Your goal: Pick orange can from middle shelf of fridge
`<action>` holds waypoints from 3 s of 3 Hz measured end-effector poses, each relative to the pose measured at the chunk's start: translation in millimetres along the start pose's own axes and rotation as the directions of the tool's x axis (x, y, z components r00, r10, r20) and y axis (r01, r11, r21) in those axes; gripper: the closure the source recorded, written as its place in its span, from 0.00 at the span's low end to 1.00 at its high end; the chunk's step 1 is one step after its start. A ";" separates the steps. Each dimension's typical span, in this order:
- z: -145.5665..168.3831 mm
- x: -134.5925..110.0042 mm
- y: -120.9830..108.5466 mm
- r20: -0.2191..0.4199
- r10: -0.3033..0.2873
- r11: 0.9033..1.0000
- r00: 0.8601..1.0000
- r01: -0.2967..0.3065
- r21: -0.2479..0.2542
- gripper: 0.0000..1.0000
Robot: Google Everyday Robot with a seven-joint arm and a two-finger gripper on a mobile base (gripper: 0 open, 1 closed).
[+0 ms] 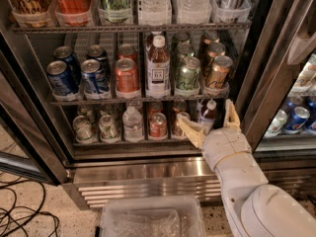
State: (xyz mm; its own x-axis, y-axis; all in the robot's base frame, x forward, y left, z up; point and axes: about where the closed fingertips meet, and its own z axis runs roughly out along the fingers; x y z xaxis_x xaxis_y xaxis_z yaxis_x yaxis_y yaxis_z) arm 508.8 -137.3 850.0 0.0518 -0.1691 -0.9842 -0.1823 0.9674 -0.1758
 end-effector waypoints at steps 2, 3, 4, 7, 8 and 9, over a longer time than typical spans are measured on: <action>-24.5 1.0 -0.7 -0.020 -0.003 1.000 1.000 0.003 0.002 0.00; -33.6 3.8 0.4 -0.030 -0.001 1.000 1.000 0.001 -0.002 0.10; -34.5 0.9 1.1 -0.029 0.003 1.000 1.000 -0.003 -0.005 0.27; -34.0 -4.7 -0.4 -0.032 0.004 1.000 0.999 -0.004 -0.004 0.20; -33.1 -6.9 -3.1 -0.032 0.003 1.000 0.999 -0.003 0.000 0.02; -8.8 20.3 -41.8 -0.047 0.033 0.996 0.998 -0.029 0.082 0.00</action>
Offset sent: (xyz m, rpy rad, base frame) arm -0.0837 -0.0118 -0.0028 -0.0181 0.0561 0.0160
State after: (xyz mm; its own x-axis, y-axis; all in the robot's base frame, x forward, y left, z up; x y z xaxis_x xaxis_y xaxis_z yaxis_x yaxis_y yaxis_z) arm 508.8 -182.8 837.2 -0.0007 -0.1455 -0.9894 -0.1022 0.9842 -0.1447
